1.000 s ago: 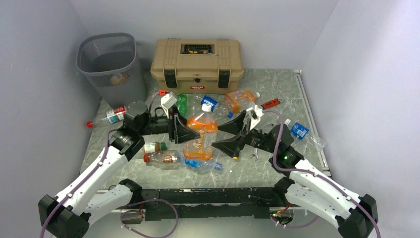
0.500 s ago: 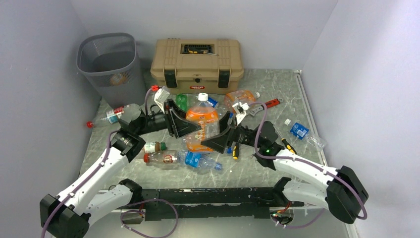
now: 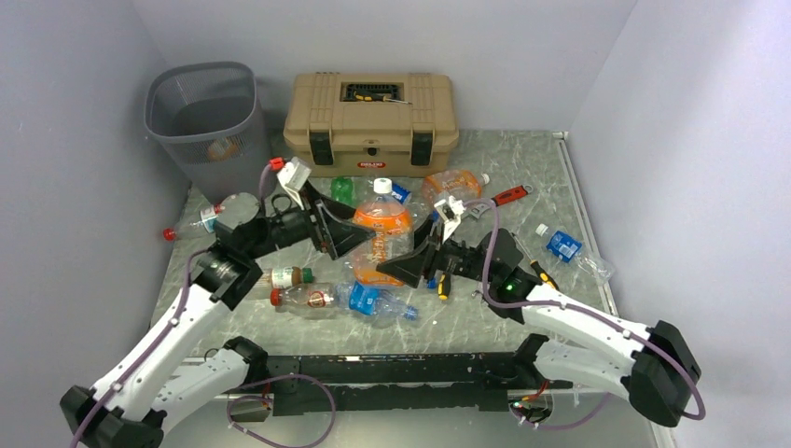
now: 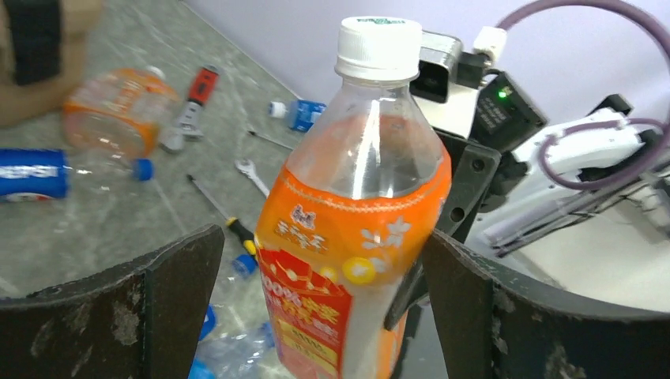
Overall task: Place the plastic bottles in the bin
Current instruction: Pick up the plastic bottle at the center of the board.
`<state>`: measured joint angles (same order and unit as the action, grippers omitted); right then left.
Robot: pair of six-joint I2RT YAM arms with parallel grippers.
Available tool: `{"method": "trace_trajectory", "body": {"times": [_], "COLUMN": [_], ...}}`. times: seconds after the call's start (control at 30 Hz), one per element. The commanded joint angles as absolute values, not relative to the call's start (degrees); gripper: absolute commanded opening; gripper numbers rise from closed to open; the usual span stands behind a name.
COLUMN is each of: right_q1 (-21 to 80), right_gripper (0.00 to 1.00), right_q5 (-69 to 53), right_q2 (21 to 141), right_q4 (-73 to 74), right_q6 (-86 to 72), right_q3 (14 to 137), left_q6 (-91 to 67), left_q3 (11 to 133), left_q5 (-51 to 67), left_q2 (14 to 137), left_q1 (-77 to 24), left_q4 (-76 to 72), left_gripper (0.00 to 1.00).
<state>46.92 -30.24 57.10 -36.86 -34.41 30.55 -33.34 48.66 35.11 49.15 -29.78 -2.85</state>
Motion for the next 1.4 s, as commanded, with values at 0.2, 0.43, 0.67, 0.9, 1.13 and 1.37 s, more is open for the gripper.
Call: {"method": "trace_trajectory", "body": {"times": [0.2,0.43,0.67,0.9,1.13,1.37], "right_q1": [55.84,58.89,60.06,60.62,60.97,61.17], "right_gripper": [0.37,0.36,0.36,0.36,0.36,0.36], "right_q5": [-5.61,2.61,3.84,4.7,5.33,5.25], "right_q2": [51.48,52.7,54.89,56.36,56.87,57.8], "right_q4": [-17.37,-16.46,-17.36,-18.22,-19.1,-19.3], "right_q6": [-13.67,-11.54,-10.53,-10.38,-10.72,-10.6], "right_q3": [33.84,34.85,35.91,36.59,37.22,37.72], "left_q6": [-23.93,-25.62,-26.49,-26.27,-26.03,-25.72], "left_q3": [73.19,70.55,69.63,69.55,67.48,67.04], "left_q5": [25.25,28.14,27.03,29.61,29.84,27.1], "left_q2": [58.87,60.14,61.39,62.67,63.86,63.24], "left_q1": [-29.62,-29.87,-30.76,-32.42,-33.59,-33.93], "left_q4": [17.29,14.97,16.25,15.47,15.44,16.35], "left_gripper": [0.99,0.99,0.98,0.91,0.69,0.3]}}
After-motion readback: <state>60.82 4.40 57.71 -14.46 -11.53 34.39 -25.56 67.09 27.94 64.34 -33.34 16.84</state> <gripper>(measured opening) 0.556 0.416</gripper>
